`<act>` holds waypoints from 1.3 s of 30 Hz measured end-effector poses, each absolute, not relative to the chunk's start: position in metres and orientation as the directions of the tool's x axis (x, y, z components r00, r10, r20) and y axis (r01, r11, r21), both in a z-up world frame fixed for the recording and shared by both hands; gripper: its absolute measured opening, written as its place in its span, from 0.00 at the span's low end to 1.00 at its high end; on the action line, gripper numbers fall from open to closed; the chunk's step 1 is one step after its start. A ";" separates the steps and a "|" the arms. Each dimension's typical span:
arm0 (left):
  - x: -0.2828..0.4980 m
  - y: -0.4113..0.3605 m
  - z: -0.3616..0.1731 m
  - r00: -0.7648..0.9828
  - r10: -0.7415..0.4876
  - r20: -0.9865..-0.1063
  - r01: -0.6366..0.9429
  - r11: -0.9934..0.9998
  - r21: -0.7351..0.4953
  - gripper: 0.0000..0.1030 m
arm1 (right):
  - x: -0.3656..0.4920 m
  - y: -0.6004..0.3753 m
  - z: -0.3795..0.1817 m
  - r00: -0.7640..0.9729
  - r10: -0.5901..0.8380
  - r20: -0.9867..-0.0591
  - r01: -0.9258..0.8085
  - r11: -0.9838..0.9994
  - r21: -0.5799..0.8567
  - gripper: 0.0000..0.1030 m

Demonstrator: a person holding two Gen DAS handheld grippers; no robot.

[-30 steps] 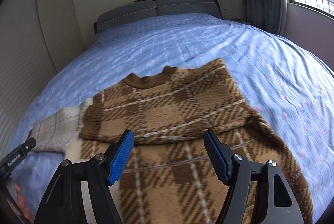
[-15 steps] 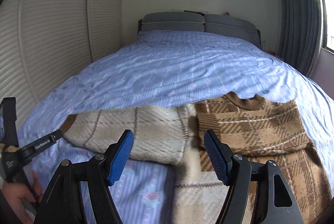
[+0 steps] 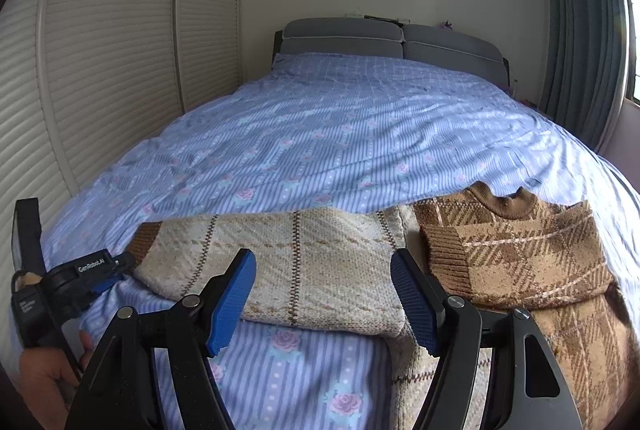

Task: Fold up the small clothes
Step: 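Grasp the brown cuff of the cream sleeve with the left gripper, then fold the cream sleeve across the body toward the collar, then release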

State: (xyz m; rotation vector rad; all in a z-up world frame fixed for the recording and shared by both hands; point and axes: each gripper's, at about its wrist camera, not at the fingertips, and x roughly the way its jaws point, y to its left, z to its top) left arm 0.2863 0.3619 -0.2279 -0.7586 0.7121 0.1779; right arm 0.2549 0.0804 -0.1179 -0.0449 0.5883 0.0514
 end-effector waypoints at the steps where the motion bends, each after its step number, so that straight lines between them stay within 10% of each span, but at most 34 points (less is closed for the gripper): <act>1: 0.286 0.363 -0.228 0.756 -0.099 -0.647 -0.396 0.718 -0.573 0.27 | 0.256 0.078 -0.119 0.829 0.031 -0.559 -0.055 0.998 -0.026 0.68; 18: 0.276 0.313 -0.128 0.850 -0.059 -0.524 -0.256 0.823 -0.507 0.10 | 0.239 0.014 -0.090 0.844 -0.009 -0.537 0.016 1.000 0.007 0.68; 39: 0.305 -0.025 -0.047 0.831 -0.270 -0.487 0.161 0.954 -0.255 0.10 | 0.199 -0.278 -0.101 0.803 -0.126 -0.583 0.315 0.919 0.236 0.68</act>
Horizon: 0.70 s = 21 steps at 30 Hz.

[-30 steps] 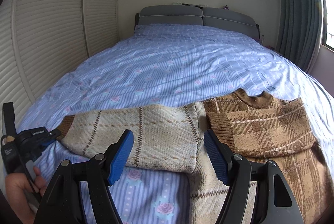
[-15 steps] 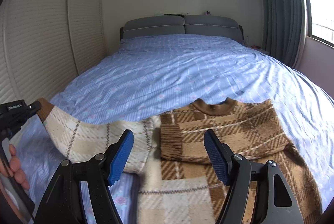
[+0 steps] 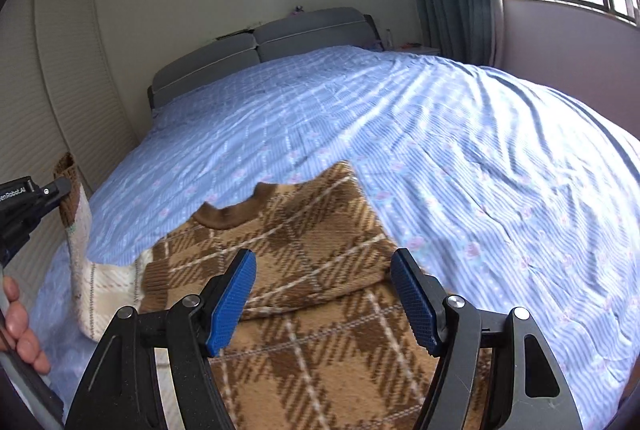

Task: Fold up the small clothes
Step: 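Fold the cream sleeve across the body toward the collar, then release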

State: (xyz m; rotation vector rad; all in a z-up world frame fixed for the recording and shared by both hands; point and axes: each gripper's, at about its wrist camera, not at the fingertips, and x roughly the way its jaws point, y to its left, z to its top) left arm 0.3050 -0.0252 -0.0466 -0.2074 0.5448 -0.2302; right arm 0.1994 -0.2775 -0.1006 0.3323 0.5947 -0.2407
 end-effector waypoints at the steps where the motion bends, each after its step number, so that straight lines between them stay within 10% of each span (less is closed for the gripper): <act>1: 0.306 -0.042 -0.049 0.824 -0.279 -0.493 0.179 0.954 -0.241 0.10 | 0.200 -0.289 -0.106 0.795 -0.124 -0.594 0.323 0.915 0.241 0.68; 21: 0.306 -0.219 -0.141 0.672 -0.296 -0.679 0.347 0.936 -0.064 0.10 | 0.185 -0.406 -0.171 0.733 -0.116 -0.671 0.455 0.816 0.356 0.68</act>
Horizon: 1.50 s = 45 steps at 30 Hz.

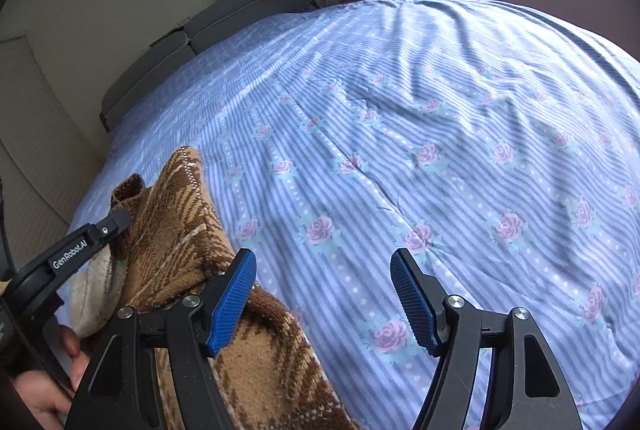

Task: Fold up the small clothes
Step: 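Fold the cream sleeve across the body toward the collar, then release, then move both open grippers to the ribbed brown hem of the sweater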

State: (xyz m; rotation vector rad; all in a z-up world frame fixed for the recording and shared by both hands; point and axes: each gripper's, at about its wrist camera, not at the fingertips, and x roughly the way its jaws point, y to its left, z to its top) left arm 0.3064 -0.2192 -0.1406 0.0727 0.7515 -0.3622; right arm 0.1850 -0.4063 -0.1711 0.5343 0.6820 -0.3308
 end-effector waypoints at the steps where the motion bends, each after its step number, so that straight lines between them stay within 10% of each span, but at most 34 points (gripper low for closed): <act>1: 0.307 -0.222 -0.145 0.665 -0.296 -0.686 0.355 0.933 -0.059 0.10 | 0.185 -0.406 -0.172 0.732 -0.115 -0.672 0.454 0.817 0.356 0.68; 10: 0.283 -0.209 -0.143 0.678 -0.290 -0.676 0.362 0.931 -0.036 0.51 | 0.187 -0.407 -0.174 0.732 -0.112 -0.672 0.453 0.817 0.357 0.68; 16: 0.275 -0.142 -0.130 0.717 -0.238 -0.655 0.290 0.957 -0.031 0.59 | 0.190 -0.384 -0.155 0.771 -0.092 -0.630 0.381 0.860 0.340 0.68; 25: 0.294 -0.010 -0.145 0.729 -0.063 -0.682 0.021 0.997 -0.070 0.60 | 0.261 -0.326 -0.132 0.781 0.162 -0.604 0.074 0.935 0.347 0.59; 34: 0.302 0.021 -0.172 0.706 -0.039 -0.707 -0.049 0.993 -0.104 0.60 | 0.313 -0.295 -0.172 0.649 0.143 -0.748 0.153 0.937 0.313 0.48; 38: 0.306 0.024 -0.178 0.699 -0.039 -0.714 -0.055 0.993 -0.107 0.61 | 0.314 -0.302 -0.175 0.669 0.157 -0.727 0.182 0.913 0.365 0.14; 45: 0.297 0.031 -0.182 0.697 -0.020 -0.717 -0.096 0.988 -0.121 0.62 | 0.286 -0.298 -0.154 0.742 0.043 -0.670 0.215 0.930 0.298 0.09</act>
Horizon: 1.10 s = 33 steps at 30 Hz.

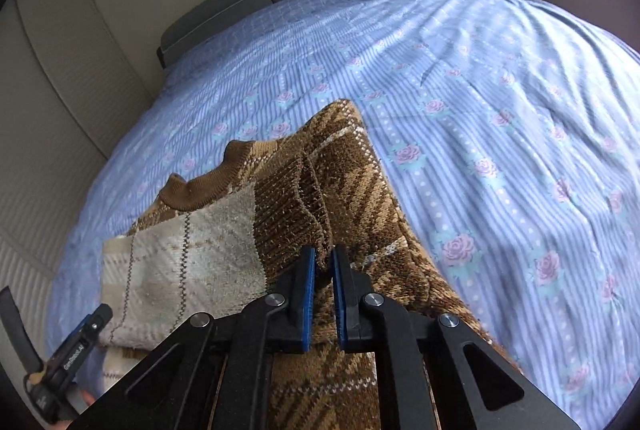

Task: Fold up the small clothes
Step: 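Move both open grippers to the ribbed brown hem of the sweater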

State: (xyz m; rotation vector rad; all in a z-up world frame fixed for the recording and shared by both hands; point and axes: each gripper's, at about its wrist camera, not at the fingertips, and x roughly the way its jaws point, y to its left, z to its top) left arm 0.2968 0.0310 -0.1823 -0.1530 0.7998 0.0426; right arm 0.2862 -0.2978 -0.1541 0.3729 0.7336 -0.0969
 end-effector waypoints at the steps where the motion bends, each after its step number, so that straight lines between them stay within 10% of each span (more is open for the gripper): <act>1: 0.296 0.031 -0.184 0.694 -0.022 -0.720 -0.096 0.988 -0.123 0.63 | 0.287 -0.297 -0.154 0.745 0.027 -0.666 0.214 0.936 0.278 0.09; 10: 0.294 0.029 -0.187 0.688 0.003 -0.725 -0.092 0.992 -0.084 0.65 | 0.303 -0.297 -0.174 0.665 -0.002 -0.747 0.229 0.952 0.201 0.12; 18: 0.246 0.017 -0.149 0.724 -0.019 -0.689 -0.037 0.997 -0.067 0.63 | 0.254 -0.285 -0.122 0.725 -0.100 -0.681 0.219 0.972 0.090 0.58; 33: 0.068 0.028 -0.136 0.745 -0.039 -0.666 -0.049 0.992 -0.113 0.69 | 0.054 -0.275 -0.096 0.783 -0.178 -0.596 0.205 0.978 -0.022 0.65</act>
